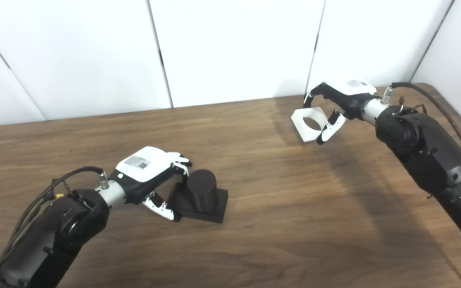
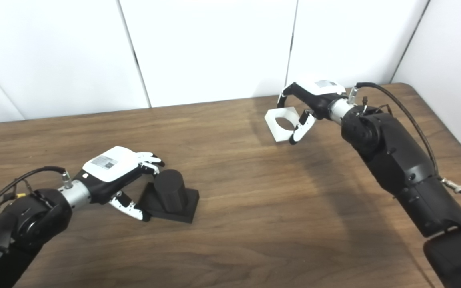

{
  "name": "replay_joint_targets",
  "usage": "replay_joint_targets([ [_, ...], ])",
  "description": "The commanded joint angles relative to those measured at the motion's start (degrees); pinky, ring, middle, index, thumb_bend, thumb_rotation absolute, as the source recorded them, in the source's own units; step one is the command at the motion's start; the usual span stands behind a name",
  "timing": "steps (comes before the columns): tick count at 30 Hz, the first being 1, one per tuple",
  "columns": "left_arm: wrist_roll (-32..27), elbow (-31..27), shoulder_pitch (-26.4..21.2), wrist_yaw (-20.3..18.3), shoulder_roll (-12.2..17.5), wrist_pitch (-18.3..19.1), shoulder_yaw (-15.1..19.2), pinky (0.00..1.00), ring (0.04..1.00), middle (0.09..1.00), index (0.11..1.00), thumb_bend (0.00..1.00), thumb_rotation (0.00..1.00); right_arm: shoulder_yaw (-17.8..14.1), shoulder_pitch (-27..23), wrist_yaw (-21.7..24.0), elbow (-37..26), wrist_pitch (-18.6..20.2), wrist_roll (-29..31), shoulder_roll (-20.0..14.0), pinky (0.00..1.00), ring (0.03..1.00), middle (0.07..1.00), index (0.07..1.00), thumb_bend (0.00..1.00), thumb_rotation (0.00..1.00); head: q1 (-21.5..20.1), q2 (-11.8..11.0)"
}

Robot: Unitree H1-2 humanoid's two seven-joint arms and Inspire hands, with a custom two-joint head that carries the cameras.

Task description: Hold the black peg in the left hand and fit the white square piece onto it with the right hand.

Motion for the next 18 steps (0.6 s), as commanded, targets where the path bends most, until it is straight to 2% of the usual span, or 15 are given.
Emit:
replay_joint_targets([
  [1,2.83,1.67,2.33,-3.93,-1.02,-0.12,-3.45,0.82,0.906,0.871,0.489,0.52,0.07,-1.26,-3.06,0.73,-3.14,-1.91,1.5,-1.34,0.74,0.833,0.783,0.482,0.52,0.13,0.85,0.17],
  [11,3.33,3.04,1.72,-3.11,-1.84,-0.58,-3.65,0.81,0.908,0.869,0.488,0.52,0.07,-0.18,-4.64,4.75,-10.03,-2.93,3.24,0.62,0.73,0.821,0.777,0.48,0.52,0.13,2.62,0.21],
  [15,3.71,3.06,1.69,-3.28,-1.94,-0.27,-3.78,0.82,0.912,0.873,0.488,0.52,0.07,0.57,-5.55,5.54,-11.88,-5.16,3.29,1.85,0.67,0.798,0.764,0.479,0.52,0.13,2.94,0.05],
  [18,3.62,3.04,1.62,-3.58,-2.17,0.09,-3.79,0.83,0.918,0.88,0.489,0.52,0.07,0.61,-5.78,7.04,-13.86,-4.44,3.96,2.9,0.67,0.796,0.753,0.479,0.52,0.13,3.41,0.18],
])
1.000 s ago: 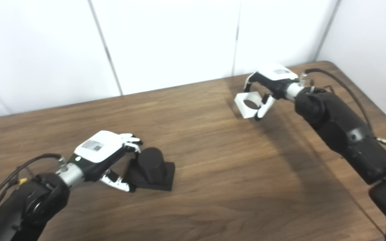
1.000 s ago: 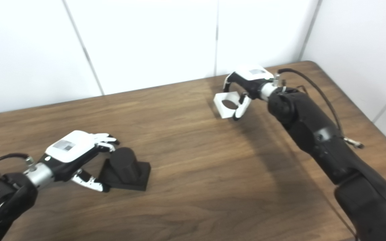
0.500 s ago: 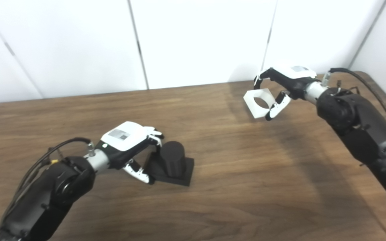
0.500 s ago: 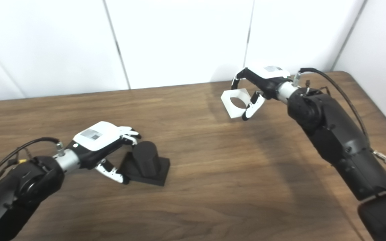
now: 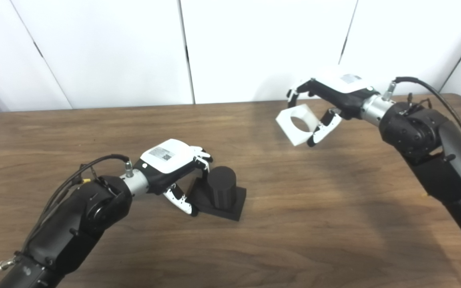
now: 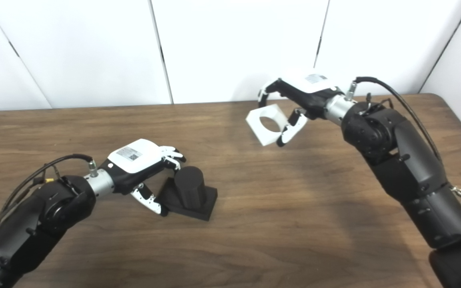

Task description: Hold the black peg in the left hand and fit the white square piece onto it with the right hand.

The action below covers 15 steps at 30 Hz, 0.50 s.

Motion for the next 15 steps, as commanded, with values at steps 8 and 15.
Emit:
replay_joint_targets([
  [8,3.1,2.4,2.12,-3.62,-1.83,0.36,-3.54,0.82,0.917,0.879,0.489,0.52,0.07,-0.93,-3.29,2.72,-5.5,-0.54,1.42,1.19,0.67,0.793,0.753,0.478,0.52,0.13,1.34,0.16],
  [15,3.55,2.62,1.9,-3.7,-2.52,0.9,-3.77,0.82,0.917,0.883,0.488,0.52,0.07,-0.63,-3.6,3.63,-7.1,-1.46,2.37,3.01,0.64,0.788,0.752,0.478,0.52,0.13,2.3,0.41],
])
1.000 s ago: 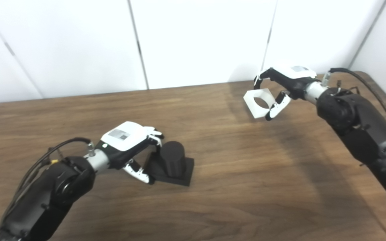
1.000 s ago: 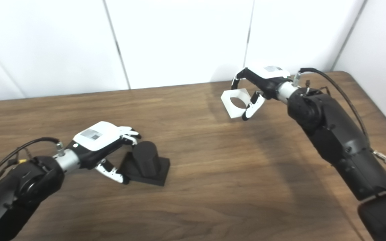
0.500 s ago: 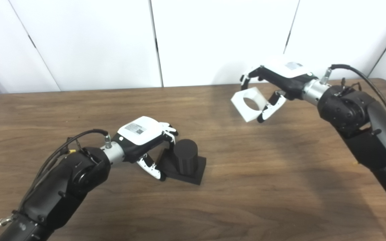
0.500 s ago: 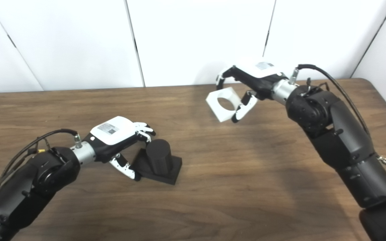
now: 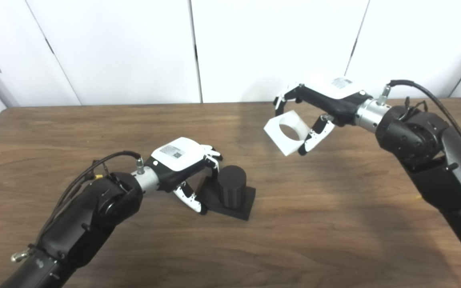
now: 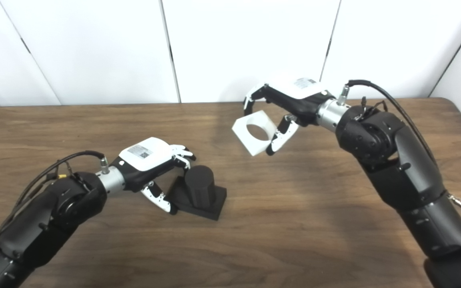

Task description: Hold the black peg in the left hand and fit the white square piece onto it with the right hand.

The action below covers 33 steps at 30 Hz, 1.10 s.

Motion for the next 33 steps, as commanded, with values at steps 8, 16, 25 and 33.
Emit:
replay_joint_targets([
  [8,3.73,1.8,1.87,-4.05,-1.19,0.53,-3.89,0.83,0.919,0.883,0.488,0.52,0.07,0.35,-3.54,0.21,-3.49,-2.06,0.56,2.1,0.64,0.793,0.751,0.478,0.52,0.13,0.46,0.15],
  [16,3.29,1.84,1.89,-4.34,-1.34,0.9,-3.87,0.82,0.916,0.884,0.488,0.52,0.07,1.97,-2.93,1.52,-5.54,-1.77,1.18,4.66,0.65,0.793,0.751,0.478,0.52,0.14,0.86,0.48],
  [25,3.25,2.24,1.95,-3.75,-1.82,0.89,-3.81,0.81,0.916,0.887,0.488,0.52,0.07,4.04,-3.2,2.56,-6.0,-2.59,0.72,6.16,0.66,0.797,0.757,0.478,0.52,0.14,1.11,0.57],
  [33,3.42,2.05,1.92,-4.11,-2.03,1.15,-3.91,0.81,0.918,0.887,0.488,0.52,0.07,5.57,-2.49,3.0,-5.38,-2.73,0.45,7.11,0.67,0.798,0.751,0.478,0.52,0.14,1.37,0.65],
])
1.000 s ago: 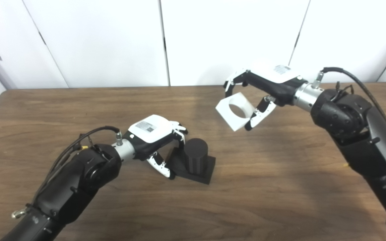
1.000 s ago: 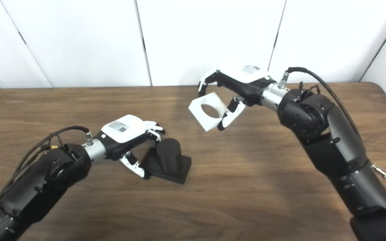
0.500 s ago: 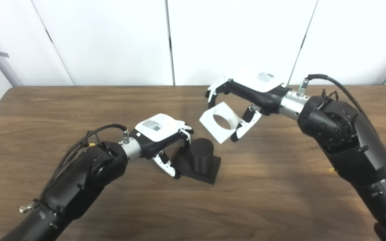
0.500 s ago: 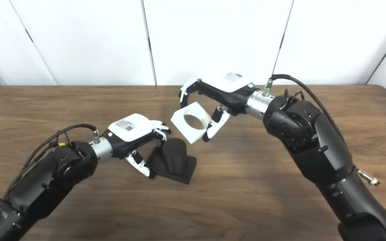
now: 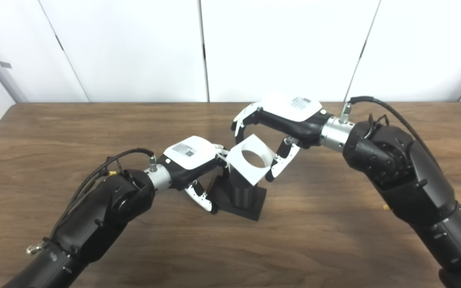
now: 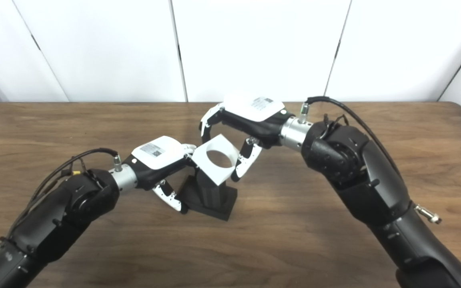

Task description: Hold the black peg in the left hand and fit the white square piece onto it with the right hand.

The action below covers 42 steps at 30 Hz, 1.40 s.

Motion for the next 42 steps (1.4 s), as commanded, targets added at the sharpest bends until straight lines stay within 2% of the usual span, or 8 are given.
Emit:
replay_joint_targets([
  [1,2.96,2.01,2.27,-3.9,-0.79,0.5,-3.25,0.82,0.919,0.888,0.488,0.52,0.07,-0.39,-2.06,-0.7,-0.86,-1.87,0.07,0.31,0.67,0.8,0.753,0.478,0.52,0.14,0.13,-0.01],
  [11,3.24,2.19,1.71,-3.46,-0.86,0.14,-3.3,0.82,0.923,0.882,0.488,0.52,0.07,0.44,-1.51,-0.93,1.58,-3.61,-0.82,1.01,0.69,0.79,0.754,0.479,0.52,0.14,0.08,0.03],
  [30,2.79,1.99,1.68,-3.92,-1.03,0.59,-3.2,0.82,0.923,0.885,0.488,0.52,0.07,1.46,-1.36,0.03,2.09,-3.38,-0.8,1.12,0.71,0.804,0.756,0.479,0.52,0.14,0.08,0.23],
  [42,2.97,2.08,1.29,-3.98,-1.37,0.45,-3.46,0.81,0.915,0.886,0.488,0.52,0.07,3.73,-0.75,-0.55,5.45,-7.2,-1.4,2.69,0.68,0.788,0.751,0.479,0.52,0.14,0.55,0.44],
])
